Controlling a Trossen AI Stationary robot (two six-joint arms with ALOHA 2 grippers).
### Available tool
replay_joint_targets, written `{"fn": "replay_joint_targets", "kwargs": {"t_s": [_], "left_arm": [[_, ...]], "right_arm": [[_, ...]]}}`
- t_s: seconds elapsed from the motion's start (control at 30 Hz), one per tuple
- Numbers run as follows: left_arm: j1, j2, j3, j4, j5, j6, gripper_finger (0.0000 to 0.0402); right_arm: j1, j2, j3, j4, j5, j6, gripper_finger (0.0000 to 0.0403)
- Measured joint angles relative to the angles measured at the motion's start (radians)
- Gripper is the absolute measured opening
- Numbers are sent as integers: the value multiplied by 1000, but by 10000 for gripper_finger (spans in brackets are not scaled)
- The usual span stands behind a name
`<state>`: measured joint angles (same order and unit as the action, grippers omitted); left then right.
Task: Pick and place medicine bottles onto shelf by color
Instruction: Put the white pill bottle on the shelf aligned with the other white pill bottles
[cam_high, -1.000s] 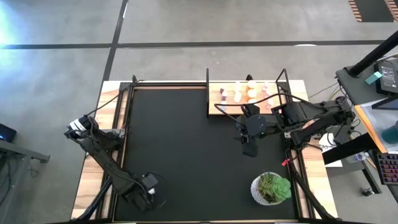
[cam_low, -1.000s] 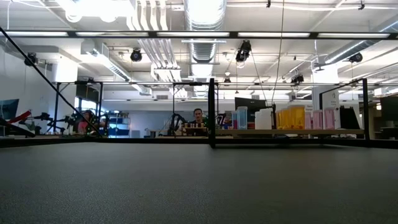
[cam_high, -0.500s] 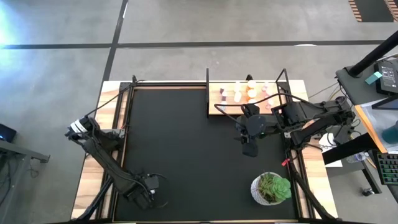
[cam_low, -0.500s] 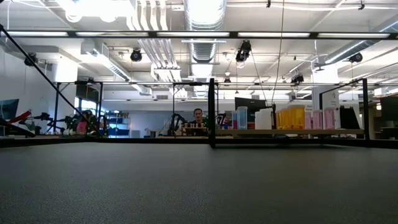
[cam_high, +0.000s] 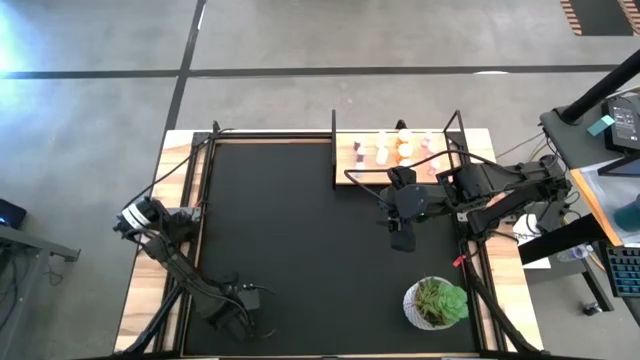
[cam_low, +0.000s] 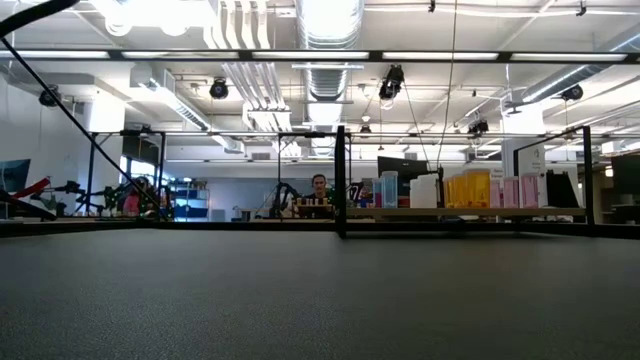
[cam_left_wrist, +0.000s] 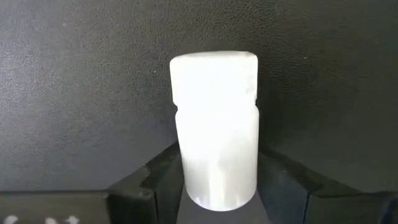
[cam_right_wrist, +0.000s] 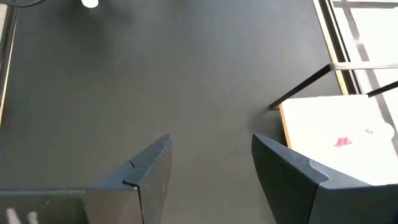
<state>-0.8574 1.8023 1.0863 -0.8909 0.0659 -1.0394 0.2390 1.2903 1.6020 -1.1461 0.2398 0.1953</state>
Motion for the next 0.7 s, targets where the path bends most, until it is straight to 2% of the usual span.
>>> {"fn": "replay_joint_targets", "kwargs": {"t_s": [0.23, 0.37, 0.43, 0.57, 0.7], "left_arm": [[9, -41, 9, 32, -2, -84, 126], [32, -83, 35, 30, -49, -188, 125], [49, -105, 55, 26, -129, -216, 129], [109, -157, 116, 28, -361, -206, 136], [208, -182, 186, 24, -569, -72, 136]], "right_arm": [[-13, 0, 0, -3, 30, 0, 210], [-14, 0, 1, -11, 31, -26, 210], [-14, 0, 10, -23, 31, -32, 210], [-13, -3, 21, -23, 29, -62, 210], [-12, 1, 19, 2, 22, -117, 210]]}}
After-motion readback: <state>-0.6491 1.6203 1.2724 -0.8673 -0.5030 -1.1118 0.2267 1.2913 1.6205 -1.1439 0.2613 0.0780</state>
